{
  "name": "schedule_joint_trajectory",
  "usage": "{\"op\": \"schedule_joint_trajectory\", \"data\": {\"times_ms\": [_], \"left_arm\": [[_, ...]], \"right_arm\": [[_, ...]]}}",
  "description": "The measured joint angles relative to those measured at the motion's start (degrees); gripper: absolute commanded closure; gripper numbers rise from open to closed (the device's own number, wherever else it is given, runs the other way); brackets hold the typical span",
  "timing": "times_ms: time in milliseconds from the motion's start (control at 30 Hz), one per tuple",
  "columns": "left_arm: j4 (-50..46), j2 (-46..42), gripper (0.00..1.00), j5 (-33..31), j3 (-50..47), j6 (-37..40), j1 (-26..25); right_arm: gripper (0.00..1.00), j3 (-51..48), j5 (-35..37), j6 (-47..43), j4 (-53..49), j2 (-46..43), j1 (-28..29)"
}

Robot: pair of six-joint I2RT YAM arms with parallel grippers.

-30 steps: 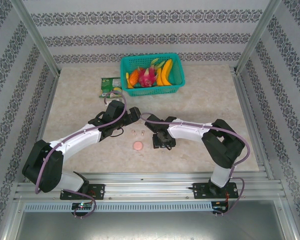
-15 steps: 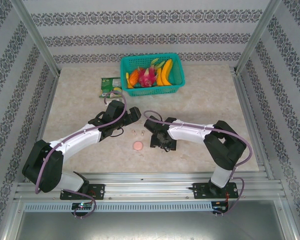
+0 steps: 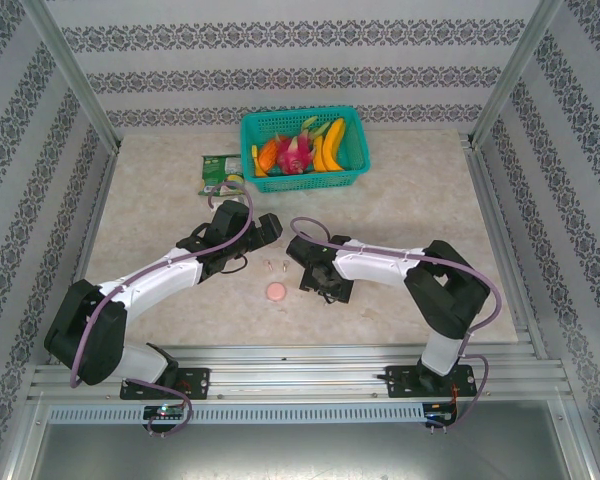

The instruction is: Insert the wireless bluetooth earbuds into the charging case

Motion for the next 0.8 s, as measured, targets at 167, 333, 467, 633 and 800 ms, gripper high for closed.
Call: {"op": "schedule_joint_trajectory", "data": {"times_ms": [167,333,467,633,800], "left_arm": [[0.0,0.0,0.0,0.0,0.0,0.0,0.0],[0.0,0.0,0.0,0.0,0.0,0.0,0.0],[0.0,0.0,0.0,0.0,0.0,0.0,0.0],[0.0,0.1,0.0,0.0,0.0,0.0,0.0],[0.1,0.3,0.0,0.0,0.0,0.0,0.0]], "right_arm": [[0.31,0.1,0.4,-0.4,0.0,0.4,0.0],[0.33,0.1,0.7,-0.4,0.0,1.0,0.0],[0.34,0.3,0.9,-0.4,0.0,1.1,0.0],[0.34,0.8,1.0,-0.4,-0.5,1.6,-0.3],[0.37,1.5,1.1,-0.7,-0.8,2.2,-0.4]]}}
